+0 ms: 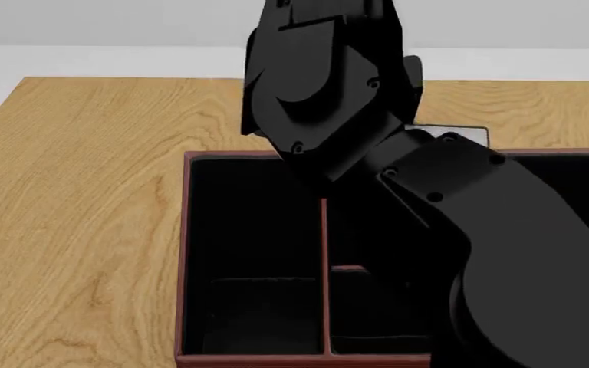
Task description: Pick up the book and place it in the front compartment of the caddy.
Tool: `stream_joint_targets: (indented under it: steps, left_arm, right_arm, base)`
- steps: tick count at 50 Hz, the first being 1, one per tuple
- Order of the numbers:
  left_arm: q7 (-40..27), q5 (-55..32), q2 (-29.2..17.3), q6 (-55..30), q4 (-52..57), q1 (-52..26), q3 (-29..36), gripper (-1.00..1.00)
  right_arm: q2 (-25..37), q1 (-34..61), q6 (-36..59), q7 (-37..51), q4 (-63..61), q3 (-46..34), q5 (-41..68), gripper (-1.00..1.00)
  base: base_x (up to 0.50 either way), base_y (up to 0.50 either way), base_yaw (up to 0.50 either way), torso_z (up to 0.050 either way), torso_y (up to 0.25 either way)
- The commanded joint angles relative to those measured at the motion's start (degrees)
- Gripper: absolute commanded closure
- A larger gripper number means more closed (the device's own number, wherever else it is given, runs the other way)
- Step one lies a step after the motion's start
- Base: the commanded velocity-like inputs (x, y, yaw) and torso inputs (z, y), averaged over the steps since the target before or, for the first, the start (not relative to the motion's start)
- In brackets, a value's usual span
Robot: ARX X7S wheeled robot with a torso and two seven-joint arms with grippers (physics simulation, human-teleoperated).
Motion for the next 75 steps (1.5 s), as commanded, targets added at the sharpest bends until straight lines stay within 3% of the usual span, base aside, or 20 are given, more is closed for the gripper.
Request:
stream_joint_targets:
  steps: [1, 38, 39, 75]
  left_arm:
    - [-0.69, 0.35, -0.99, 1.2, -0.16, -0.03, 0.82, -1.0]
    - [-1.97, 1.9, -3.39, 5.53, -0.94, 3.08, 0.5, -1.0]
    - [-1.94, 1.86, -3.31, 5.44, -0.97, 2.88, 0.61, -1.0]
    - [-1.81, 1.52, -3.25, 5.03, -0.35, -0.23, 3.03, -1.0]
  right_arm:
    - [-0.01, -1.23, -2.46, 2.14, 1.55, 0.25, -2.99, 1.0]
    - [-0.02, -7.07, -1.57, 10.3, 2.05, 0.36, 0.63, 1.0]
    - [-0.02, -7.09, -1.65, 10.34, 2.09, 0.3, 0.71, -1.0]
    - [-0.02, -1.13, -1.95, 7.67, 1.13, 0.06, -1.23, -1.0]
  base:
    - [0.0, 0.0, 0.0, 0.0, 0.0]
    - [0.0, 0.0, 0.0, 0.001, 0.001]
    - [0.0, 0.0, 0.0, 0.0, 0.0]
    - [0.0, 0.0, 0.0, 0.0, 0.0]
